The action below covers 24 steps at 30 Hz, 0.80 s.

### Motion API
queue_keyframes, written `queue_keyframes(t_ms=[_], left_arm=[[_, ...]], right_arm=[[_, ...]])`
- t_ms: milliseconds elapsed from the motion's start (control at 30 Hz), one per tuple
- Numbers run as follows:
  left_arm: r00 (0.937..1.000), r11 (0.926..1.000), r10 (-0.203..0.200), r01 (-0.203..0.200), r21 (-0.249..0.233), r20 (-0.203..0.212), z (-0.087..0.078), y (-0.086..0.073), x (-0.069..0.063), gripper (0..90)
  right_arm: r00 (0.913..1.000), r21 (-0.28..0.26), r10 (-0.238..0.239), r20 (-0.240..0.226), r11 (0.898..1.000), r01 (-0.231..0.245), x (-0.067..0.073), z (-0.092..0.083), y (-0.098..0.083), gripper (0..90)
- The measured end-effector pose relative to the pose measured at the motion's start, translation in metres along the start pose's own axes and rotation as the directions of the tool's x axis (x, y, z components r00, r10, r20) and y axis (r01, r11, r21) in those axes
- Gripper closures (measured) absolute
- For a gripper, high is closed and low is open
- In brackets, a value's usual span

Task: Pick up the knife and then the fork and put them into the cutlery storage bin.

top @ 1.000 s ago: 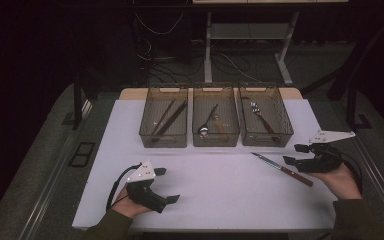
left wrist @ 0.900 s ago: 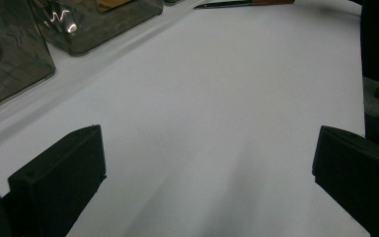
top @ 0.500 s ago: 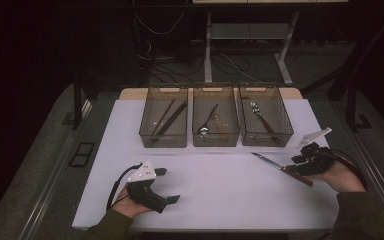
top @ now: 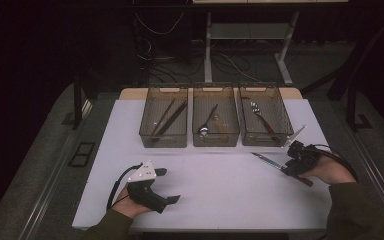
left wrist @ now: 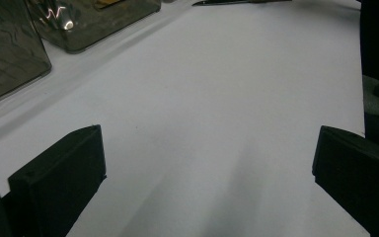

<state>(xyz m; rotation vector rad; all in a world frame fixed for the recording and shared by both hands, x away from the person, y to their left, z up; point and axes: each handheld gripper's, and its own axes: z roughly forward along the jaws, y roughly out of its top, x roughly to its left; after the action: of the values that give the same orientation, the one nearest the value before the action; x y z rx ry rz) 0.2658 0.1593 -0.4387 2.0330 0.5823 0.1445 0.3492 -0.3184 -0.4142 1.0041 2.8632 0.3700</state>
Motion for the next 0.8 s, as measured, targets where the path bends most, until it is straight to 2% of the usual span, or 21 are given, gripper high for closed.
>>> queue_keyframes(t_ms=[167, 567, 633, 733, 800], left_arm=[[1.0, 1.0, 0.001, -0.001, -0.003, 0.0, 0.0, 0.0, -0.001, 0.0], [1.0, 1.0, 0.004, -0.004, 0.001, 0.0, 0.0, 0.0, -0.001, 0.0], [1.0, 1.0, 0.005, -0.005, 0.001, 0.0, 0.0, 0.0, -0.001, 0.0], [1.0, 1.0, 0.004, -0.004, 0.001, 0.0, 0.0, 0.0, -0.001, 0.0], [1.0, 1.0, 0.004, -0.004, 0.0, 0.001, 0.0, 0.0, -0.001, 0.0]], right_arm=[[0.9999, 0.054, -0.014, -0.008, 0.998, 0.014, -0.002, 0.004, 0.005, 69.7], [0.9991, 0.124, -0.041, -0.012, 0.991, 0.042, -0.002, 0.01, 0.016, 74.6], [0.9985, 0.128, -0.055, -0.004, 0.99, 0.055, -0.002, 0.011, 0.017, 77.2], [0.9987, 0.119, -0.047, -0.02, 0.992, 0.049, -0.003, 0.01, 0.016, 77.7], [0.9987, 0.111, -0.05, -0.013, 0.993, 0.051, -0.004, 0.01, 0.014, 77.8]])
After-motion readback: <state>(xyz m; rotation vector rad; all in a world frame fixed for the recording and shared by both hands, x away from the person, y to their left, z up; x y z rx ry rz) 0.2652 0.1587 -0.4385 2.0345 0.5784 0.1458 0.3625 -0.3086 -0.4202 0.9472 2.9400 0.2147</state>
